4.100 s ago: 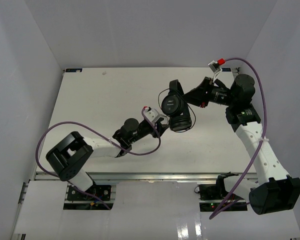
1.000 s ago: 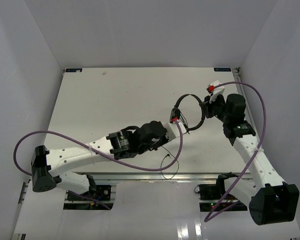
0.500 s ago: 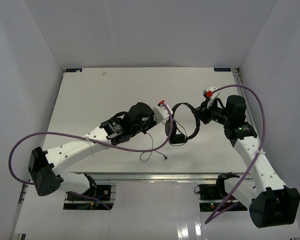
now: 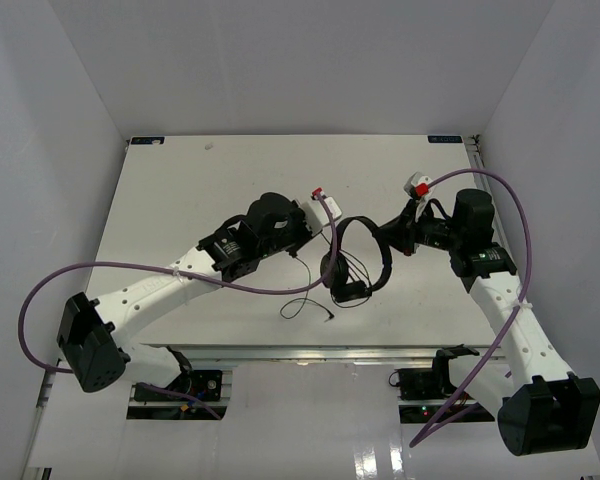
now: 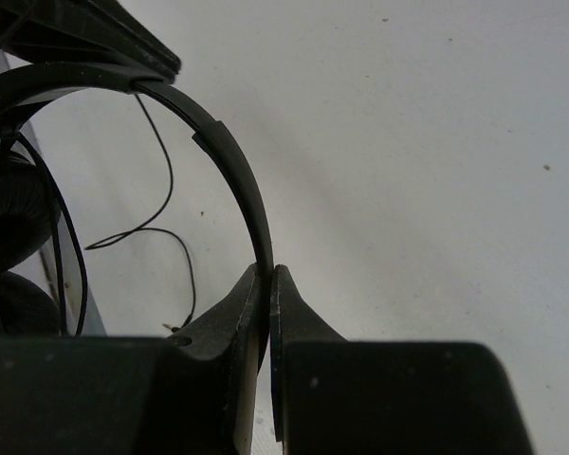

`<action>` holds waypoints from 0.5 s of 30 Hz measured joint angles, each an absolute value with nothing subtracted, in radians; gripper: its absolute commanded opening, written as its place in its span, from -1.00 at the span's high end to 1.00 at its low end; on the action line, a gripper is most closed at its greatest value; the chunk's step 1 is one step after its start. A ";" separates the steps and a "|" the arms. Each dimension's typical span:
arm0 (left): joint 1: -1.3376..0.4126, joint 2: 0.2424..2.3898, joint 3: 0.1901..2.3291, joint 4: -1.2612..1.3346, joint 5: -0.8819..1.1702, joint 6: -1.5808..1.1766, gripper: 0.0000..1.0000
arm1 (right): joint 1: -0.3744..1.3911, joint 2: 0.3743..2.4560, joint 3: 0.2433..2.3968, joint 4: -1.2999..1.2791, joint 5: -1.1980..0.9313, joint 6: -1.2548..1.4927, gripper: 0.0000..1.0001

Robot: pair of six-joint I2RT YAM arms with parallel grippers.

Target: Wrap the headphones

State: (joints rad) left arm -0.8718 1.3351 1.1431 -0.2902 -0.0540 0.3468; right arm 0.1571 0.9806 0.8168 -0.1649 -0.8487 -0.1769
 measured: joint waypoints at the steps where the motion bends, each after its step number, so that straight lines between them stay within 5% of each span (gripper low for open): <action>1: -0.869 1.339 1.140 -0.280 -0.044 0.345 0.89 | 0.157 0.981 0.817 -0.166 -0.867 -0.170 0.85; 15: -0.830 1.296 0.816 0.043 0.105 0.142 0.08 | 0.158 1.014 0.853 -0.136 -1.053 0.052 0.85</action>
State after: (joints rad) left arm -0.8301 1.2957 0.8160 0.0433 0.1046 0.1423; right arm 0.1581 1.0144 0.8535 -0.1365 -1.0531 0.0525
